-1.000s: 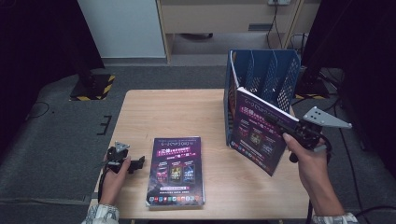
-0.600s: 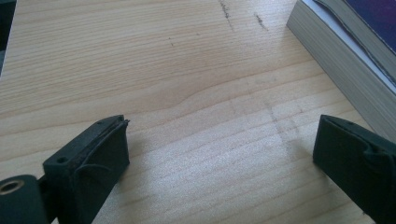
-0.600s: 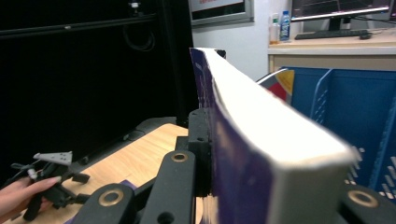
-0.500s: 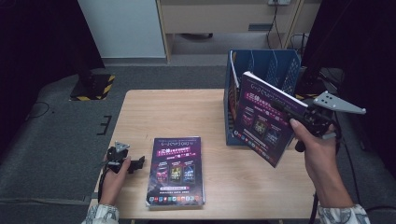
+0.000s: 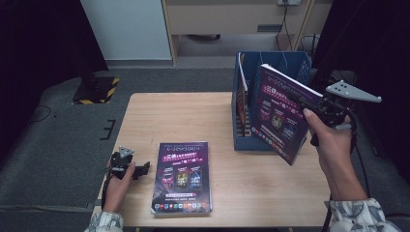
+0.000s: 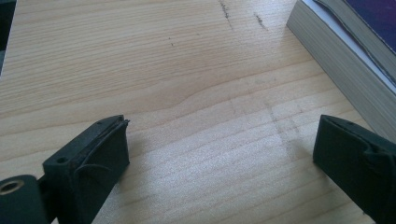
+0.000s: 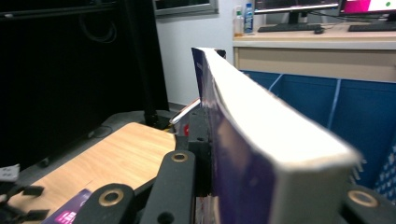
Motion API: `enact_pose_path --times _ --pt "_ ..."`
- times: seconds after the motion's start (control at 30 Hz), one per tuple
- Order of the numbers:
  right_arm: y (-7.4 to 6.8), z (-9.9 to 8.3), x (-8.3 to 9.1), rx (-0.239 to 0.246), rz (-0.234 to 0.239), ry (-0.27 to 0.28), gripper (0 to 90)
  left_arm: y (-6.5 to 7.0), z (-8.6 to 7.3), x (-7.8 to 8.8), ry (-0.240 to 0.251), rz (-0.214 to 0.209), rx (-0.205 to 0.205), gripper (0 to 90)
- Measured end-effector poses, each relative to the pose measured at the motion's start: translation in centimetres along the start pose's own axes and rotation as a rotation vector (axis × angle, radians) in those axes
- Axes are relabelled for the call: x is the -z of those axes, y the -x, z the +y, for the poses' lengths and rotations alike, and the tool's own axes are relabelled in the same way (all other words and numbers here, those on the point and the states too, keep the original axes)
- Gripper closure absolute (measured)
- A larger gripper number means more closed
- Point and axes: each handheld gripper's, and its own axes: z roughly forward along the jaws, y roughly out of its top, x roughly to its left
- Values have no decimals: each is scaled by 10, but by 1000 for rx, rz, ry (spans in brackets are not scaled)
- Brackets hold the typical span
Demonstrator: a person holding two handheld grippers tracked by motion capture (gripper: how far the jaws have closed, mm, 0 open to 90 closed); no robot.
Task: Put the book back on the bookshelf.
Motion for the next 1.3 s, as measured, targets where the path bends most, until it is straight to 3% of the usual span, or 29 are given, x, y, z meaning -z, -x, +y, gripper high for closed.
enact_pose_path --times 0.43,0.67,1.3 --pt "13 15 -13 2 -91 -8 825 0 0 0 0 0 0 24" --pt "19 14 -24 16 -138 -30 825 0 0 0 0 0 0 24" --pt "37 10 -64 -17 -232 -30 825 0 0 0 -1 -1 -1 21"
